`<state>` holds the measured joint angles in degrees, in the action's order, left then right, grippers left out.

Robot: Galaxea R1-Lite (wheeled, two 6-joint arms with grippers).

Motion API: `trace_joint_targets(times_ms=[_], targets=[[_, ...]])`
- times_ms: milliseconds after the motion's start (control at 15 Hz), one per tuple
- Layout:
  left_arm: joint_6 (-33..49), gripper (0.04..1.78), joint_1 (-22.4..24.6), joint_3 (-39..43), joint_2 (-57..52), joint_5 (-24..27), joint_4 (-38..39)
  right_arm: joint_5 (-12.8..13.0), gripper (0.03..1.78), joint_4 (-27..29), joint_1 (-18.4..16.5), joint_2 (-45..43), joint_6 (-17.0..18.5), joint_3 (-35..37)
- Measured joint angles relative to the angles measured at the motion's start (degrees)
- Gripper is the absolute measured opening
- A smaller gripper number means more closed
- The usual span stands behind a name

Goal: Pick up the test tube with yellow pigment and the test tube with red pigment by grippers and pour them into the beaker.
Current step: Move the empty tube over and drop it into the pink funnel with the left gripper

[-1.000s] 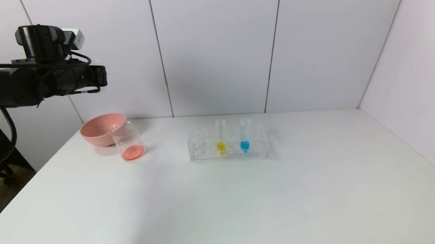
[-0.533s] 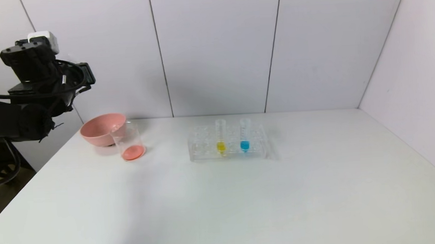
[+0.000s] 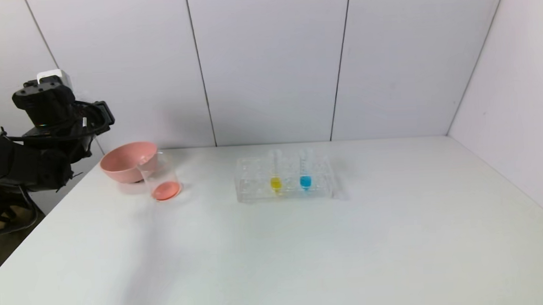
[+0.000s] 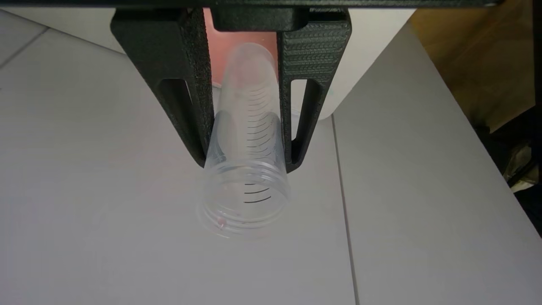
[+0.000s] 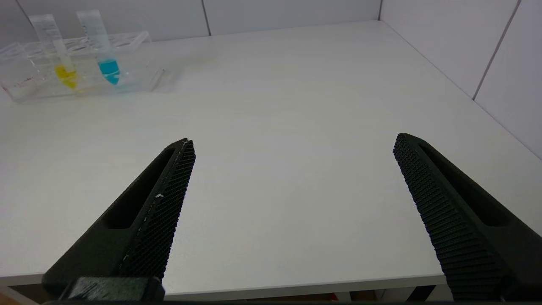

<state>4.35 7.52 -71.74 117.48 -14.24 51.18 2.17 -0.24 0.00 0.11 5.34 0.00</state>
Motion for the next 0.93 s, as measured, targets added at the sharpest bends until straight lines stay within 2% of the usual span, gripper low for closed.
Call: trace_joint_targets(times_ms=[333, 467, 933], targets=[[0.0, 0.45, 1.6, -9.5, 7.2, 8.5, -8.8, 0.0, 1.71, 0.0, 0.0, 0.0, 0.0, 0.0], [0.2, 0.45, 1.8, -12.0, 9.6, 9.2, -11.2, 0.0, 1.71, 0.0, 0.0, 0.0, 0.0, 0.0], [0.7, 0.45, 1.6, -11.6, 12.3, 9.0, -11.4, 0.0, 1.71, 0.0, 0.0, 0.0, 0.0, 0.0]])
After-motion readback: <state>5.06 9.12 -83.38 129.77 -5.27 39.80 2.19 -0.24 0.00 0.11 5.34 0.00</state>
